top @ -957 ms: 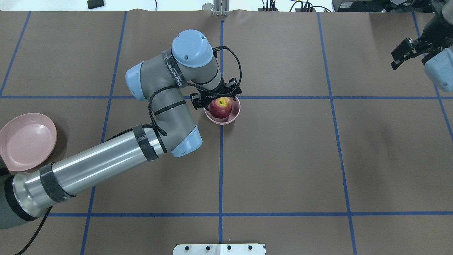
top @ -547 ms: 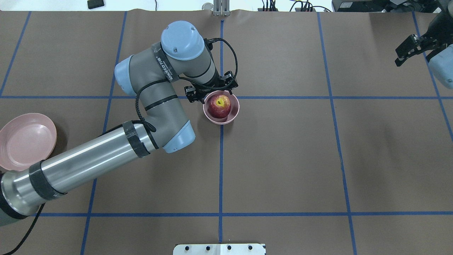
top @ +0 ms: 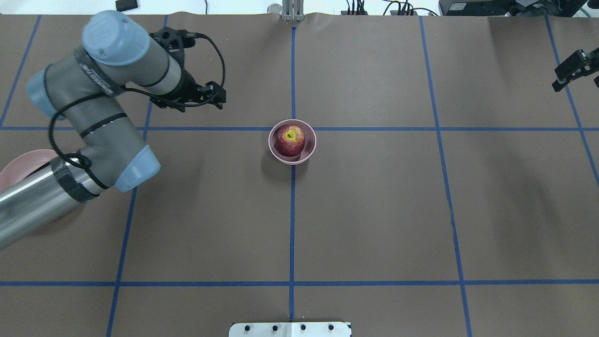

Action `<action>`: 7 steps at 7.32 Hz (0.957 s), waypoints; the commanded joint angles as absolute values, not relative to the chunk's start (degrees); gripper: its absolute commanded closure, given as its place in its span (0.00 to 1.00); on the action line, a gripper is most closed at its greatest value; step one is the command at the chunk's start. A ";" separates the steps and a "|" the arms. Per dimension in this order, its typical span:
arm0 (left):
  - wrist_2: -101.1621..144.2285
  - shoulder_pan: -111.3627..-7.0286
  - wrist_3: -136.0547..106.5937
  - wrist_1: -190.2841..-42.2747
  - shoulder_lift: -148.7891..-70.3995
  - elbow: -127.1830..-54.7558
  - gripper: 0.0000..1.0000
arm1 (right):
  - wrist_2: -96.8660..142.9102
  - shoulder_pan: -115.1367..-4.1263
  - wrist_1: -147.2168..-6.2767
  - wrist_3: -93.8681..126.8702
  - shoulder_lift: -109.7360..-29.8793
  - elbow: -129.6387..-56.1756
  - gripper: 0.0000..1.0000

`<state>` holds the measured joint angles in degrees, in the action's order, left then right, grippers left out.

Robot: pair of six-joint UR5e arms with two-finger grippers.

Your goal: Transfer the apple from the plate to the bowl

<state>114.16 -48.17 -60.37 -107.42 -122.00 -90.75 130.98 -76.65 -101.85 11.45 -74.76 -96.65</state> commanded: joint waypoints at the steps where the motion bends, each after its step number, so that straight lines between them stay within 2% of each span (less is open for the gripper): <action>1: 114.96 -57.43 -48.84 -102.18 -116.29 -92.46 0.01 | 130.96 -79.09 -100.46 10.11 -77.68 -96.33 0.00; 4: 121.55 -71.76 -19.40 -100.54 -103.15 -93.25 0.01 | 131.48 -84.88 -100.89 6.15 -81.29 -96.24 0.00; 6: 121.47 -78.46 -16.00 -101.16 -97.41 -93.08 0.01 | 132.45 -89.02 -100.99 5.98 -83.92 -96.42 0.00; 7: 121.46 -81.01 -15.74 -101.34 -96.95 -91.25 0.01 | 132.63 -90.86 -100.38 4.41 -86.89 -96.59 0.00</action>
